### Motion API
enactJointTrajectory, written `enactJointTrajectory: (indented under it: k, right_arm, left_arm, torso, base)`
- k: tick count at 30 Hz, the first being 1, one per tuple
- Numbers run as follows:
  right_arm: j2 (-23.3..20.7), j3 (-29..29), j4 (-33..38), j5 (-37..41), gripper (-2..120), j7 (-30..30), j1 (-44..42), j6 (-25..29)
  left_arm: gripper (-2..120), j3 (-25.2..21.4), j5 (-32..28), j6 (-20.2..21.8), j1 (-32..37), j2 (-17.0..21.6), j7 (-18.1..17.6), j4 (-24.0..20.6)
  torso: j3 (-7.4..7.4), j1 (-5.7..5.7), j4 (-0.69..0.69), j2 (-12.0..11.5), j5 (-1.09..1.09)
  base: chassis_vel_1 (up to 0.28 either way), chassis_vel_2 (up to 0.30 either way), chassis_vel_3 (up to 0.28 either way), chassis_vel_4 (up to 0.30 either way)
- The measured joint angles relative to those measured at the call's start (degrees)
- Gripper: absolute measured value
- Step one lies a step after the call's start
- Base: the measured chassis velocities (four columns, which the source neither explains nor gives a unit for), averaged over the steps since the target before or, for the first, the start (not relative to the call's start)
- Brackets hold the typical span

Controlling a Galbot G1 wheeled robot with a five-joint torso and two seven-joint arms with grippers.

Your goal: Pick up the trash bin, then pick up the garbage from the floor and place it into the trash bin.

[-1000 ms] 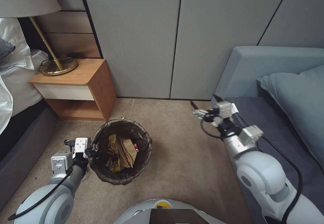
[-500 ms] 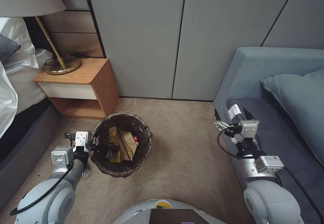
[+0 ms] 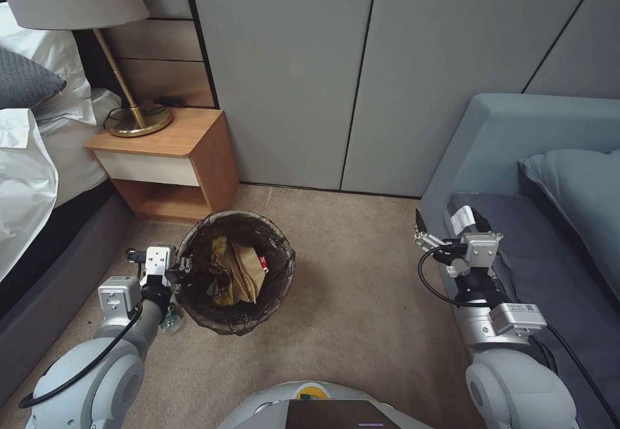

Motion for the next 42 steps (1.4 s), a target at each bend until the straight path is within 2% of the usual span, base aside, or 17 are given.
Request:
enactJointTrajectory:
  k: [42]
  right_arm:
    - [1.7, -1.8, -2.3, -1.4, 100, 0.2, 0.8, 0.9]
  left_arm:
    - [2, -1.0, -1.4, 0.1, -0.9, -0.5, -0.6, 0.0]
  torso:
    - [0.00, 0.00, 0.00, 0.0, 0.00]
  base:
    - [0.016, 0.016, 0.014, 0.013]
